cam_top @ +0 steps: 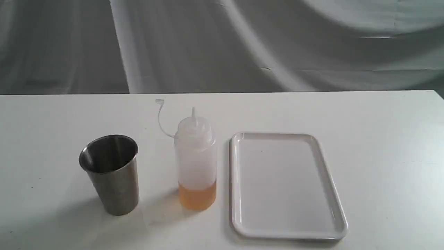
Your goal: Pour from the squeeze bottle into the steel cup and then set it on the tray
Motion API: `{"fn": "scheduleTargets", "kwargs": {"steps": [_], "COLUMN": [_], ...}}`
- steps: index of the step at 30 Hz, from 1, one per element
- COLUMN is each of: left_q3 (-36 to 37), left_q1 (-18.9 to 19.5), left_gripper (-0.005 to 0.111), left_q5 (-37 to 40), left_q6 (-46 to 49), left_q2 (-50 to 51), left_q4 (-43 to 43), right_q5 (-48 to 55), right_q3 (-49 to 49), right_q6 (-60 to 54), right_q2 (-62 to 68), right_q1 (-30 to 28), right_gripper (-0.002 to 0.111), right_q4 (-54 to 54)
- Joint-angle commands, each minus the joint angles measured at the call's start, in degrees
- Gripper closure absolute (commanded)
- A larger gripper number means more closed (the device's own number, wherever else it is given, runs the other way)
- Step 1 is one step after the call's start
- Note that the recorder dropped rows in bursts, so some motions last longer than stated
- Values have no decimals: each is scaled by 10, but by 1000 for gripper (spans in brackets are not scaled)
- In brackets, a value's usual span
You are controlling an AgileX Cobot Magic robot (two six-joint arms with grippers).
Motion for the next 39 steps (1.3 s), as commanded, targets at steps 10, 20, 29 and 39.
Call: {"fn": "scheduleTargets", "kwargs": {"steps": [10, 20, 29, 39], "left_q3": [3, 3, 3, 3], "left_q1": [1, 1, 1, 1], "left_gripper": [98, 98, 98, 98], "left_q5": [-2, -2, -2, -2], "left_q6": [-1, -1, -1, -1], "left_q2": [2, 2, 2, 2], "left_q4": [-1, -1, -1, -1], "right_q5": [-45, -110, -152, -180], "right_q3": [-13, -13, 15, 64], "right_q6": [-19, 19, 35, 36], "right_q2": [56, 74, 136, 229], "right_q1": [106, 239, 375, 445], "right_gripper": [108, 108, 108, 108], "right_q4": [-37, -52, -89, -80]}}
